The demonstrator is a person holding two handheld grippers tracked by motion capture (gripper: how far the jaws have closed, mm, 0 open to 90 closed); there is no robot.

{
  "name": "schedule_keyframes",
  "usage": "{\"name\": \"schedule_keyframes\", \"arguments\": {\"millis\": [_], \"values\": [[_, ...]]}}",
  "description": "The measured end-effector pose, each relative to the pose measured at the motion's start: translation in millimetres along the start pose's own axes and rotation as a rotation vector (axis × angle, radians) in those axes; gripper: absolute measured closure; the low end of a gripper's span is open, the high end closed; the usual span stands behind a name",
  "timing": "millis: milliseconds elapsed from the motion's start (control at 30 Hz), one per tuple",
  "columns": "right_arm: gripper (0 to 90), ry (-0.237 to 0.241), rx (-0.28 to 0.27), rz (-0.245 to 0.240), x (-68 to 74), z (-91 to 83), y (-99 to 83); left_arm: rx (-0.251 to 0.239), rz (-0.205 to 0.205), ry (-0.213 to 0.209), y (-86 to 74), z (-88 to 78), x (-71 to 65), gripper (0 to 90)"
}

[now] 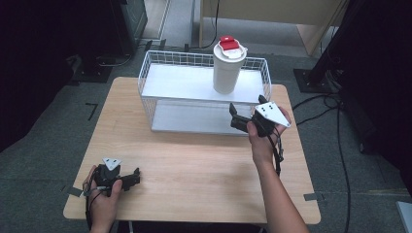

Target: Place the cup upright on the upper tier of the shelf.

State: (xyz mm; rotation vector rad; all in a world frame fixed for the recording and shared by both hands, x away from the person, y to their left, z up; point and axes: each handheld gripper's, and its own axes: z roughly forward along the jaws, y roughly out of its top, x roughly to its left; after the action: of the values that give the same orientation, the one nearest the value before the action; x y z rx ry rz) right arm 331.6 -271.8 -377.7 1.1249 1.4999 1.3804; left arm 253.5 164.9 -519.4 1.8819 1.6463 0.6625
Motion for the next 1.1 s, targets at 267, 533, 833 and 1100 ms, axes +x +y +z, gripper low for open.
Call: {"name": "schedule_keyframes", "arguments": {"millis": [267, 533, 833, 1100], "values": [[0.0, -0.01, 0.007, 0.004, -5.8, -11.6, -9.7, -0.001, 0.0, 0.0, 0.0, 0.1, 0.0, 0.0], [0.0, -0.028, 0.022, 0.011, -14.7, -24.3, -22.5, -0.001, 0.0, 0.0, 0.0, 0.1, 0.0, 0.0], [0.0, -0.052, 0.04, 0.02, -23.0, -35.3, -35.1, -0.001, -0.001, 0.0, -0.1, 0.1, -0.1, 0.0], [0.0, -0.07, 0.055, 0.035, -31.4, -46.8, -46.7, 0.001, 0.0, 0.0, 0.0, 0.0, 0.0, 0.0]]}}
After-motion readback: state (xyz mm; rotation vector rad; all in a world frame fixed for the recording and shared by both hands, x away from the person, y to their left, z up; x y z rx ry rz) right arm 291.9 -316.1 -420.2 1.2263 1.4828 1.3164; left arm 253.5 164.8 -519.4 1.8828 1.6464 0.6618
